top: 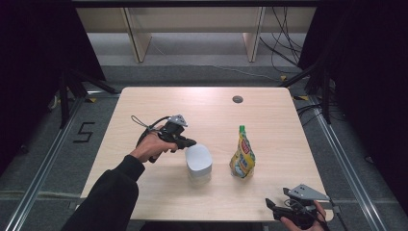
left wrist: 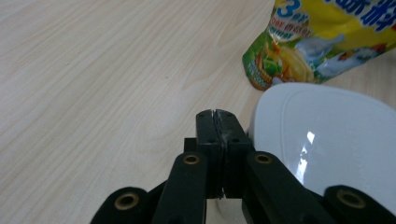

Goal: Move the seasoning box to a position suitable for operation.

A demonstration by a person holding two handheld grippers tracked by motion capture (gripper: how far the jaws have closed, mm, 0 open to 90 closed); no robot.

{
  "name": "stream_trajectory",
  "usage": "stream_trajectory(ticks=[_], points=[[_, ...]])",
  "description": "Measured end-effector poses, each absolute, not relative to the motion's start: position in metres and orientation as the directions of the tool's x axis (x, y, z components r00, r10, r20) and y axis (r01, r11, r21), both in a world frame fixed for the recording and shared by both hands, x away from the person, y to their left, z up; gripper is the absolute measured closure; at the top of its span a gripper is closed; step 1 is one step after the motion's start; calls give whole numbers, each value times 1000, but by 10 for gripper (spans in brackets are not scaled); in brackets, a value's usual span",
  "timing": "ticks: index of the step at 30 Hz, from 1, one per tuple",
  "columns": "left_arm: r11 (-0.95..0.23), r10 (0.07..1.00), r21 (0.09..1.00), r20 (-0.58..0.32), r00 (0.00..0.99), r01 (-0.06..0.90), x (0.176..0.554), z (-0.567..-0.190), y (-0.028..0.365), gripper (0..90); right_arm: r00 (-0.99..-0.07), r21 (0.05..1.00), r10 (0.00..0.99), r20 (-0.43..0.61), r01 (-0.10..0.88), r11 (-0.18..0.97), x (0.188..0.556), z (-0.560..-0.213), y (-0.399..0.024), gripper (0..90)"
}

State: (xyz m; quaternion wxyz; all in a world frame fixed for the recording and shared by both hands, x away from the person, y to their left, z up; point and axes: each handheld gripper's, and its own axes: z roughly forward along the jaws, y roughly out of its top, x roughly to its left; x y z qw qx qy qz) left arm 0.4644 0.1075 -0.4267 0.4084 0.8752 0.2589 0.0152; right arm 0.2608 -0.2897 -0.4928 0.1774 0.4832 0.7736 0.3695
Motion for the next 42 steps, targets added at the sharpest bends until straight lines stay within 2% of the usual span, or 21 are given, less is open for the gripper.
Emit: stream_trajectory(ticks=[12, 29, 42], points=[[-567, 464, 700, -166, 870, 435, 463, -428, 107, 889, -467, 741, 880, 87, 621, 256, 261, -493, -290, 237], [-609, 473, 662, -139, 870, 437, 437, -423, 126, 889, -466, 749, 880, 92, 614, 248, 261, -494, -289, 240], [-542, 513, 693, -174, 841, 474, 407, -427, 145, 889, -468, 749, 880, 79, 610, 258, 260, -494, -289, 244]])
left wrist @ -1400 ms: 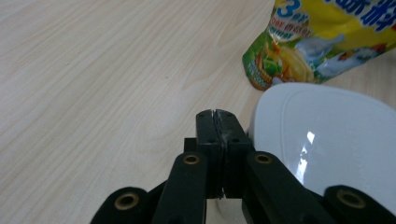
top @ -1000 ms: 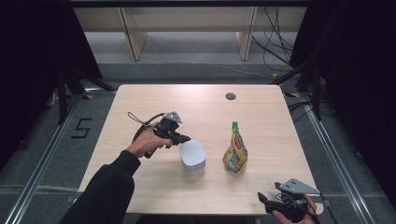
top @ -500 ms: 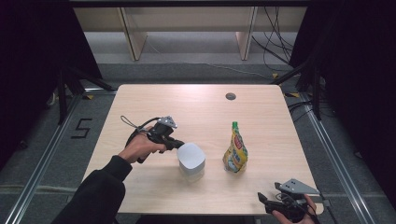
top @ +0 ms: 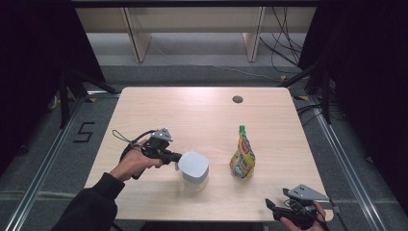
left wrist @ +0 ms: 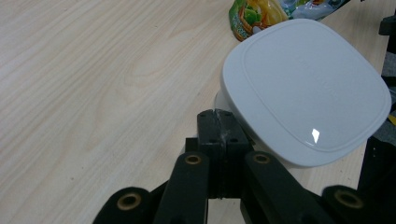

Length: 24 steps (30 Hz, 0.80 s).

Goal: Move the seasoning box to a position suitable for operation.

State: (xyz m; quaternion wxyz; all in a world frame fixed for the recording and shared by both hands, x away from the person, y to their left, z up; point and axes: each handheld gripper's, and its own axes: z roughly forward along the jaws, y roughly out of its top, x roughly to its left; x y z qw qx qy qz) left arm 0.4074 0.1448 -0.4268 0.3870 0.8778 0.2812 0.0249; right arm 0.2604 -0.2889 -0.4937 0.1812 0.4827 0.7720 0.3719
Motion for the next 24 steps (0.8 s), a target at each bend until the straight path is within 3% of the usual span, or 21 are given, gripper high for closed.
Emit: stream_trajectory(ticks=[15, 19, 22, 24], points=[[-490, 505, 716, -230, 832, 496, 380, -435, 171, 884, -466, 749, 881, 80, 611, 255, 260, -493, -288, 244], [-443, 522, 743, -242, 818, 502, 374, -437, 175, 852, -467, 743, 879, 101, 623, 245, 260, -494, -288, 244], [-369, 544, 790, -244, 803, 490, 367, -437, 183, 738, -465, 752, 882, 72, 606, 258, 260, -493, -289, 244], [-334, 550, 812, -246, 798, 479, 363, -436, 190, 730, -469, 748, 879, 91, 615, 250, 260, -494, -289, 244]])
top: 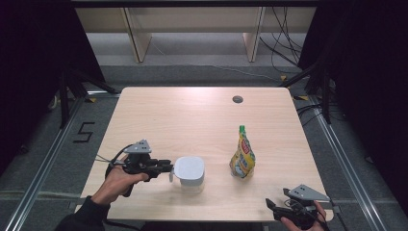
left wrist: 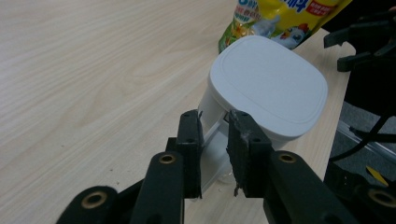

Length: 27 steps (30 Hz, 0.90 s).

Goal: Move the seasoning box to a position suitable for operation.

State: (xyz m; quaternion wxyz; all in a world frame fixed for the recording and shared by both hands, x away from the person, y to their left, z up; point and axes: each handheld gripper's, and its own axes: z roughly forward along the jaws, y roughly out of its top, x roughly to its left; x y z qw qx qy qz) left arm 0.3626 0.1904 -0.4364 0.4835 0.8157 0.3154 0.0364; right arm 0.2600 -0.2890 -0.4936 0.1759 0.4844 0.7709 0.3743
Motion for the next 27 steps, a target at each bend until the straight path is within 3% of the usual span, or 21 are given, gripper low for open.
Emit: stream_trajectory(ticks=[8, 9, 11, 16, 25, 27], points=[[-342, 506, 857, -178, 844, 386, 345, -452, 199, 592, -467, 741, 879, 96, 624, 250, 261, -494, -291, 244], [-354, 508, 850, -176, 843, 391, 344, -456, 198, 576, -434, 735, 894, 112, 641, 220, 259, -494, -289, 244], [-371, 507, 854, -143, 850, 366, 344, -461, 196, 534, -463, 744, 883, 79, 617, 257, 261, -493, -292, 244], [-437, 481, 844, -74, 873, 312, 348, -470, 191, 533, -469, 739, 878, 92, 624, 255, 261, -494, -291, 243], [-400, 445, 865, -107, 889, 304, 361, -486, 185, 595, -465, 739, 881, 88, 623, 255, 260, -495, -293, 244], [-420, 434, 864, -80, 898, 279, 363, -488, 182, 617, -466, 740, 881, 87, 622, 256, 260, -494, -294, 243]])
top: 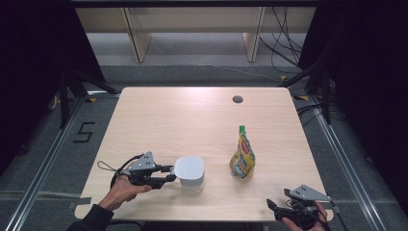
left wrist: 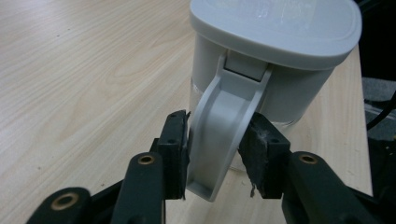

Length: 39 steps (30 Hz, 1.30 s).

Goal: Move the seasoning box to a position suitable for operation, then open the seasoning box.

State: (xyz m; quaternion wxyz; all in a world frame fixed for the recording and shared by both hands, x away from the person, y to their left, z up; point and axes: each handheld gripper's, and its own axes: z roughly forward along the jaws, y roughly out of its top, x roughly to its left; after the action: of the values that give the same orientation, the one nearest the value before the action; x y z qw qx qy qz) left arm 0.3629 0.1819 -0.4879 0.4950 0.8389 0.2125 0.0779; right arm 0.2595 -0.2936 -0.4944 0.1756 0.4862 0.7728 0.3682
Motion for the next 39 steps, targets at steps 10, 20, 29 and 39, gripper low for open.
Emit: stream_trajectory(ticks=[10, 20, 29, 39], points=[[-463, 443, 855, -4, 897, 233, 354, -487, 175, 679, -470, 738, 878, 93, 624, 257, 259, -494, -293, 244], [-462, 437, 860, 5, 900, 219, 346, -488, 162, 681, -474, 743, 876, 93, 618, 255, 260, -495, -292, 244], [-448, 412, 868, -11, 911, 213, 342, -489, 147, 682, -467, 743, 879, 93, 620, 251, 260, -495, -292, 244], [-443, 404, 869, -28, 915, 222, 342, -489, 149, 634, -471, 744, 877, 90, 617, 255, 259, -494, -292, 244]])
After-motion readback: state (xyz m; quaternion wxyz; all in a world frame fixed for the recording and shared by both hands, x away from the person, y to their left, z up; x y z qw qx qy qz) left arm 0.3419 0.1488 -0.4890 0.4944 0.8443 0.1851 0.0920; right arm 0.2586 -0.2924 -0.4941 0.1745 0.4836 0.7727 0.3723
